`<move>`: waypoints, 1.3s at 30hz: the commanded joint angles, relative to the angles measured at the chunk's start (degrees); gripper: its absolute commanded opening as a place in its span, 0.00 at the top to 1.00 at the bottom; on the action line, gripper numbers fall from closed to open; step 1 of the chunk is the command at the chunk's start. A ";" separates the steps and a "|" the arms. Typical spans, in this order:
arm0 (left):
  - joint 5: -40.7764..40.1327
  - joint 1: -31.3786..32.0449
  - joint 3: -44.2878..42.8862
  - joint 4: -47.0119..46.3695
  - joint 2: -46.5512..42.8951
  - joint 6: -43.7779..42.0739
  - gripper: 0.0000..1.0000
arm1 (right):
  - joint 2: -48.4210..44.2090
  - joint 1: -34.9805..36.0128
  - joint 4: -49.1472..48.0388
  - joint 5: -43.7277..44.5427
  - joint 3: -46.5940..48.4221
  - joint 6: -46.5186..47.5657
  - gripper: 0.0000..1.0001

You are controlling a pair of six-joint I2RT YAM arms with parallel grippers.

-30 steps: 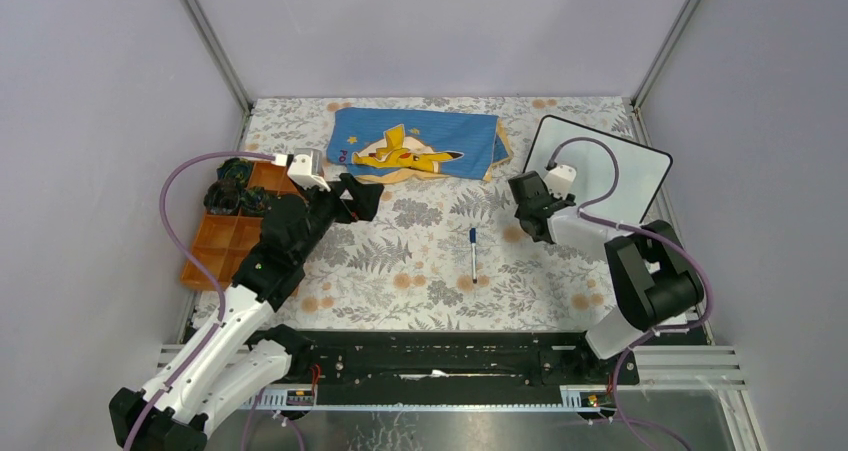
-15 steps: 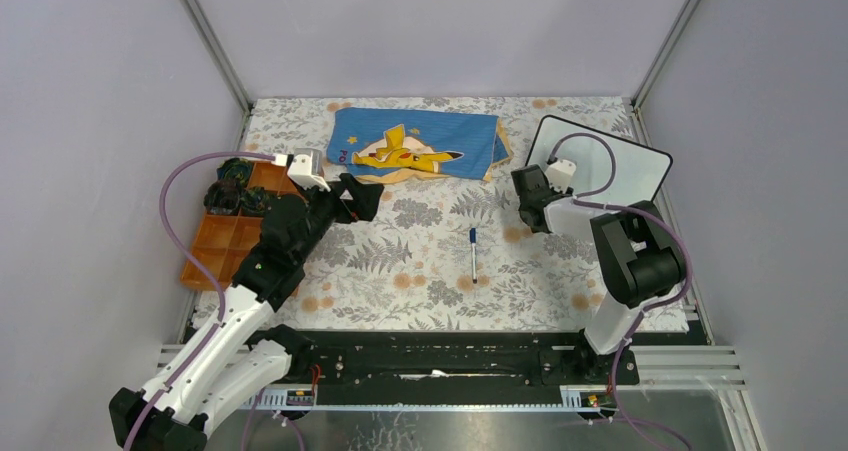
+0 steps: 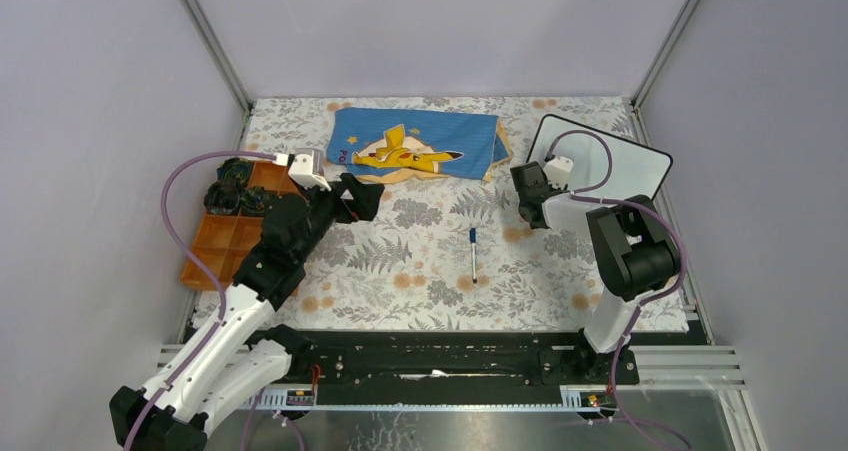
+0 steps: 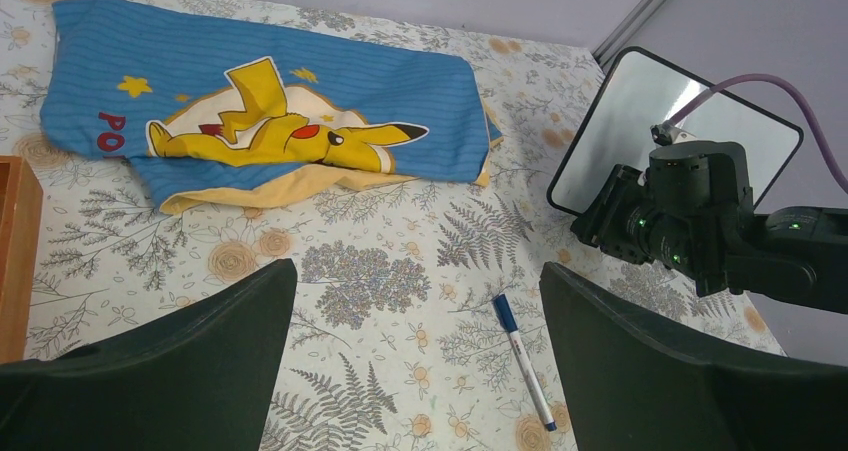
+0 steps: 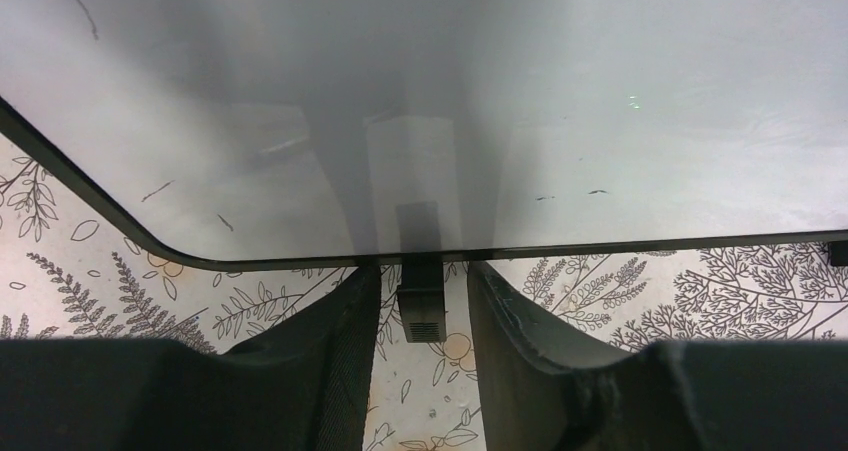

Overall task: Write a sentence on the whiteboard
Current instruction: Move the whiteboard to the center of the board.

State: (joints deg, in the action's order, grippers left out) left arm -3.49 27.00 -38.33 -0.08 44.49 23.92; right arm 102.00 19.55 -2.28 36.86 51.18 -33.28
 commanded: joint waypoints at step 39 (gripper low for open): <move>0.33 1.81 -0.44 -2.65 -2.03 0.47 0.01 | -8.54 12.27 8.16 4.04 -5.95 -4.62 0.93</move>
State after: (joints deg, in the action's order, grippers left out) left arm -3.40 28.27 -38.33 -0.08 43.33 24.12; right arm 96.40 27.24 2.26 38.39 45.65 -35.44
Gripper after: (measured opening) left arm 0.987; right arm 0.235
